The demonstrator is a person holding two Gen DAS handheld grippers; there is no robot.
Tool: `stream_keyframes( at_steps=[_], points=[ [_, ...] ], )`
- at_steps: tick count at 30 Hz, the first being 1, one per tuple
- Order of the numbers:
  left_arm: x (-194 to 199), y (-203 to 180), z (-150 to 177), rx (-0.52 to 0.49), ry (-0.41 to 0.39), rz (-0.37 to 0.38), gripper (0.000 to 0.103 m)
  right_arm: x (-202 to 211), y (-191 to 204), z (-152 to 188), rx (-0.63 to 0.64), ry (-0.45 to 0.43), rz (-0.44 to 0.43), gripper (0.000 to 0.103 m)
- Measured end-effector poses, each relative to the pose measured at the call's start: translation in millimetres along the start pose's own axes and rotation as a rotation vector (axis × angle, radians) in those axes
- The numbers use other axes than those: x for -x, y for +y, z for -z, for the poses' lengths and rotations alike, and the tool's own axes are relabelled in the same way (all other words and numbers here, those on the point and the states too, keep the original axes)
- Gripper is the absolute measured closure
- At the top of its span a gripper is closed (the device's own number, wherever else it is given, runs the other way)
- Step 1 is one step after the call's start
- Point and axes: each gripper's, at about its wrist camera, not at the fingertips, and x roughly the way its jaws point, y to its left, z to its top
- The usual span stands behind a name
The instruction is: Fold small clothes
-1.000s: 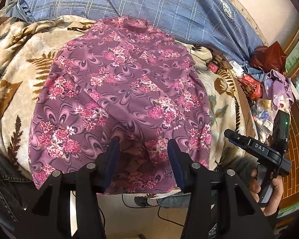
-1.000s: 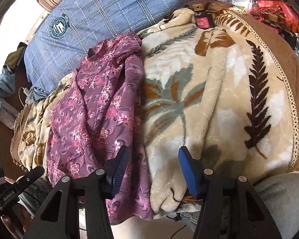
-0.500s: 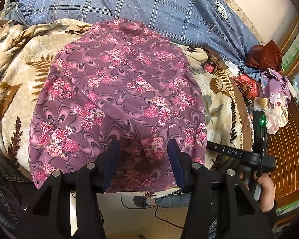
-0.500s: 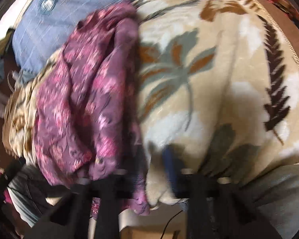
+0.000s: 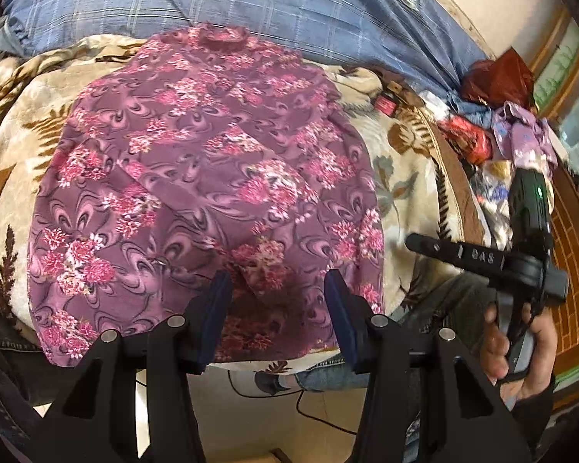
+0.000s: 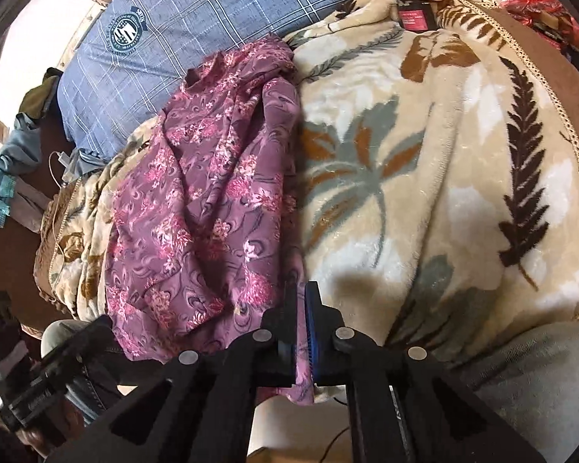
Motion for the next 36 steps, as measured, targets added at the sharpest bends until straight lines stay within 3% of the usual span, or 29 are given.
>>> stream_keyframes(
  at_steps=[2,3,4,17,24,29,34,36],
  points=[
    [-0.8,-3.3,1.0,-0.015,-0.001,-0.009,0.055,-2.7,1.8,-4.1,-0.001,0.002,-0.002,0.071],
    [-1.1,-4.6,0.7,-0.019,0.001,-0.011,0.055,-2.2,1.8,-6.5,0.000,-0.006,-0.008,0.051],
    [-1.1,-5.7,0.1,-0.020,0.001,-0.013,0.054,-2.6,2.9,-9.4,0.005,-0.010,-0.009,0.045],
    [0.7,-19.1,-2.3,-0.025,-0.029,-0.027,0.052,-27.5,-0.7,-11.2,0.012,0.055,-0.009,0.044],
    [-13.1,-25.2,5.9,-0.058,-0.016,0.013,0.052,-4.8,-21.7,-6.7,-0.051,-0.016,-0.141,0.043],
    [-27.7,-26.9,8.6,-0.062,0.025,0.040,0.052,1.4,-40.7,-3.7,-0.119,-0.037,-0.178,0.043],
    [-33.1,-38.0,14.2,-0.129,0.038,0.068,0.052,-15.7,-20.4,-5.4,-0.046,0.042,-0.216,0.043],
    [-33.3,-36.4,17.8,-0.139,0.045,0.081,0.052,-30.8,-7.6,-2.4,-0.001,0.105,-0.191,0.051]
  ],
)
